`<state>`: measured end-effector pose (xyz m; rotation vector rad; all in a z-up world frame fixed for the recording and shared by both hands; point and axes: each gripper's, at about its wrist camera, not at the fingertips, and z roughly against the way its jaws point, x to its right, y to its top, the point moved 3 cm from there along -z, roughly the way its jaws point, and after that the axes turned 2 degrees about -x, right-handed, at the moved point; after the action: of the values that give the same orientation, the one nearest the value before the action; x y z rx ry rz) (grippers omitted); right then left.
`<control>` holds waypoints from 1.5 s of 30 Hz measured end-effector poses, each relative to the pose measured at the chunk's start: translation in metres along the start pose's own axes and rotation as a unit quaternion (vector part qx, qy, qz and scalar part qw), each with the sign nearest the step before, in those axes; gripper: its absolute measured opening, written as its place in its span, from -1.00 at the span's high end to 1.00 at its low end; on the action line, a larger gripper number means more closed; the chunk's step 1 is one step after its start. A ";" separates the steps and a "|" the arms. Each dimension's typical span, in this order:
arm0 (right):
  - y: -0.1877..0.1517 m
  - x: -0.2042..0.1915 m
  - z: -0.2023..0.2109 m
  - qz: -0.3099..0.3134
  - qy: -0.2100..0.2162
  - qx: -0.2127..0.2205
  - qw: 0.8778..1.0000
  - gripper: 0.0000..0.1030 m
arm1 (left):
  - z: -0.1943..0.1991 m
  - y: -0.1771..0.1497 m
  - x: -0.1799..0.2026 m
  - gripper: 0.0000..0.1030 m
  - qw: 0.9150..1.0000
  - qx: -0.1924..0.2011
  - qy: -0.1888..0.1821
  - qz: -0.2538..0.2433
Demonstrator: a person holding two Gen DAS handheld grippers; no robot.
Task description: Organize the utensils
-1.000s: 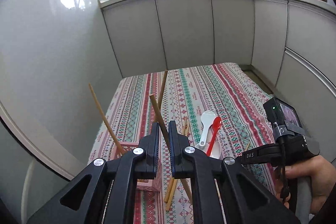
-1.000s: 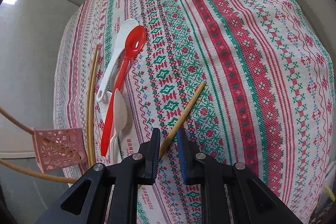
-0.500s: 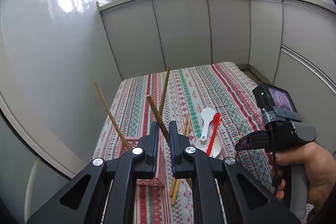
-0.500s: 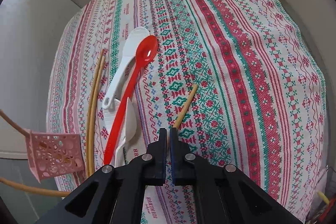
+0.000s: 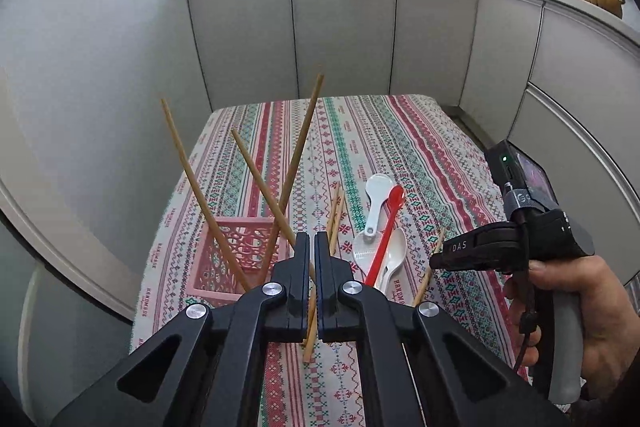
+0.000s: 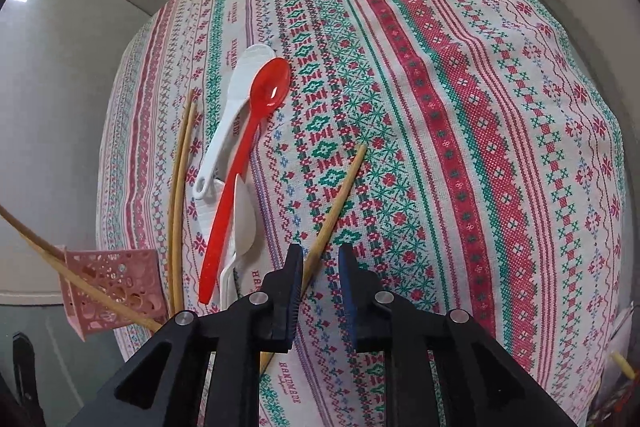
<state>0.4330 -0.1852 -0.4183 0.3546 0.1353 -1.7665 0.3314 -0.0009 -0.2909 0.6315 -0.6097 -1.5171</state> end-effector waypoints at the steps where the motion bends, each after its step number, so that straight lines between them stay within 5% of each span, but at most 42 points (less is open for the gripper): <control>1: 0.001 0.002 -0.002 -0.001 0.000 -0.003 1.000 0.63 | -0.002 0.000 -0.001 1.00 1.000 -0.006 -0.005 0.004; 10: 0.008 -0.016 -0.018 0.019 -0.038 0.009 0.999 0.78 | -0.004 0.007 -0.026 0.96 0.991 -0.045 -0.079 0.099; 15: 0.008 -0.014 -0.016 0.011 -0.031 0.007 0.999 0.85 | -0.007 0.005 -0.053 0.94 0.979 -0.062 -0.091 0.173; 19: 0.007 -0.007 -0.004 0.013 -0.015 0.012 1.000 0.88 | -0.019 0.017 -0.053 0.93 0.980 -0.077 -0.078 0.167; 24: 0.004 -0.007 0.013 0.026 0.001 0.027 0.999 0.88 | -0.031 0.040 -0.065 0.22 0.979 -0.061 -0.056 0.185; 29: 0.002 -0.005 0.027 0.037 0.013 0.041 0.998 0.89 | -0.046 0.054 -0.070 0.13 0.978 -0.047 -0.048 0.200; 38: -0.004 -0.006 0.038 0.047 0.024 0.053 0.997 0.89 | -0.071 0.059 -0.072 0.18 0.977 -0.042 -0.042 0.204; 45: -0.009 -0.007 0.054 0.056 0.038 0.060 0.996 0.89 | -0.078 0.057 -0.071 0.89 0.978 -0.042 -0.054 0.198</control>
<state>0.4169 -0.1918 -0.3659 0.5062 0.0623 -1.6554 0.4288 0.0681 -0.3038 0.3372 -0.7041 -1.1998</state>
